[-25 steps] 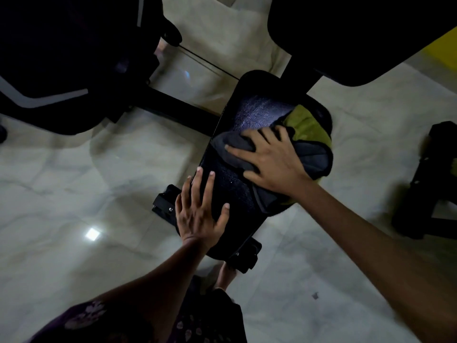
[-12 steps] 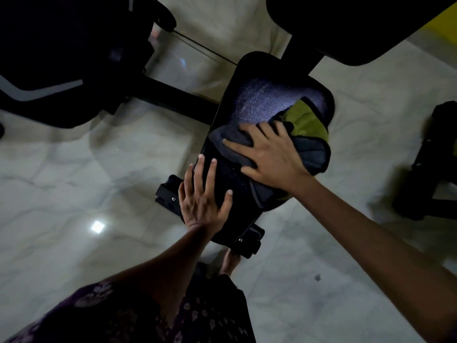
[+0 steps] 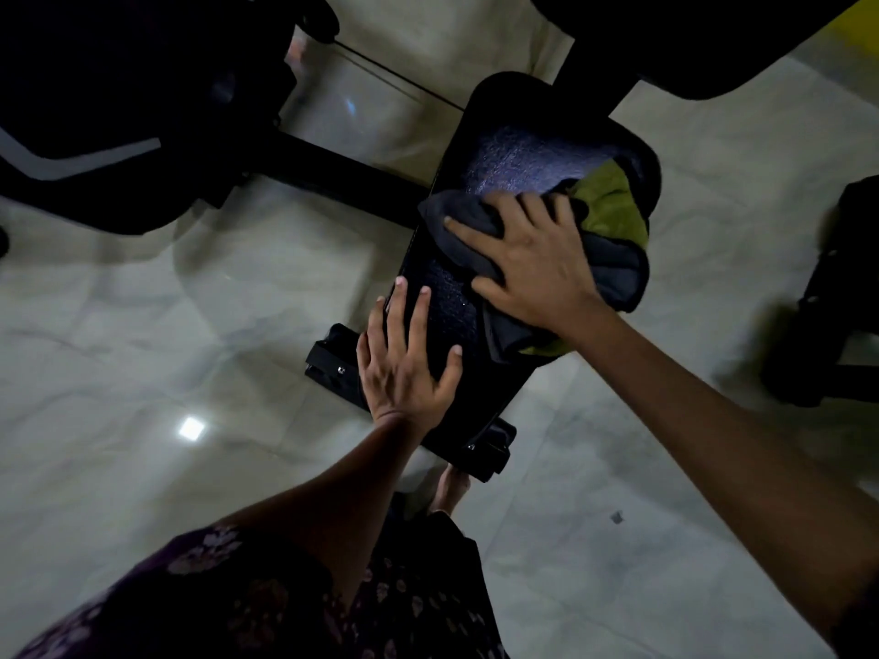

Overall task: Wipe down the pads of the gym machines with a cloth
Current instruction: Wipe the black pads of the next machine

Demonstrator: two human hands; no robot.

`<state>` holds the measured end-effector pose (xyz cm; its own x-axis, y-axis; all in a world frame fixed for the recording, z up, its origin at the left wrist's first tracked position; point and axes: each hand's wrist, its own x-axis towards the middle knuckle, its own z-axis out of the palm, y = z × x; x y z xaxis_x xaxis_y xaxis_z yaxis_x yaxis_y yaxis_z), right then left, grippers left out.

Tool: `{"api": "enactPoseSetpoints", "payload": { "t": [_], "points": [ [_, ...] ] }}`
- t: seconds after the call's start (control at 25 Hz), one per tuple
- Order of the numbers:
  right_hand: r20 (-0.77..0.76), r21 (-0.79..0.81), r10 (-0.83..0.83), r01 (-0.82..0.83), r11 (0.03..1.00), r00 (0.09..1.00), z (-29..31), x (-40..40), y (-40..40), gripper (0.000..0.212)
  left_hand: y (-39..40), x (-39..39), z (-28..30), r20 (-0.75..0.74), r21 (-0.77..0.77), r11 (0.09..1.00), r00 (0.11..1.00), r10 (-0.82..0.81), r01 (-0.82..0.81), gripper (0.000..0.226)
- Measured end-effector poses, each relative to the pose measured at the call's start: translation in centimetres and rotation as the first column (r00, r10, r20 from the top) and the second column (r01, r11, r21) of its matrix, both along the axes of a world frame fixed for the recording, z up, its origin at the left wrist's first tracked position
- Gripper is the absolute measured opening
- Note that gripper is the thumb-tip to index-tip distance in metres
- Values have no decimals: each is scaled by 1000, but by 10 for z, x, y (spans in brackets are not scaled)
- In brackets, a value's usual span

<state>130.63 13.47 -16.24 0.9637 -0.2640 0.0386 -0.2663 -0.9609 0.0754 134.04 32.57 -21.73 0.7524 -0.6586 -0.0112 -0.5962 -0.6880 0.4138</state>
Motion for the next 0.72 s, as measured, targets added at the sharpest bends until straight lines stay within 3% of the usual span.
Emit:
{"api": "enactPoseSetpoints", "payload": {
  "t": [0.08, 0.2, 0.28, 0.4, 0.56, 0.64, 0.72],
  "points": [
    [-10, -10, -35, 35, 999, 999, 4, -25, -13, 60, 0, 0, -1, -12, -10, 1000, 1000, -7, 7, 69],
    [20, 48, -319, 317, 947, 948, 14, -17, -31, 54, 0, 0, -1, -22, -18, 1000, 1000, -14, 13, 68],
    [5, 51, -403, 403, 914, 915, 16, 7, -27, 54, 1, 0, 1, -23, -23, 1000, 1000, -20, 20, 67],
    [-5, 42, -259, 259, 965, 966, 8, 15, 0, 57, 2, 0, 1, -20, -23, 999, 1000, -24, 23, 66],
    [-18, 27, 5, -4, 1000, 1000, 1, -31, 3, 58, 3, 1, 1, -30, -46, 999, 999, -30, 29, 66],
    [-38, 44, -62, 64, 997, 997, 8, -32, -14, 59, 3, 1, 2, -40, -61, 998, 999, -29, 27, 66],
    [-38, 42, -292, 294, 955, 956, 13, -12, -26, 62, 2, 2, 1, -38, -80, 996, 999, -28, 25, 66]
  ]
}}
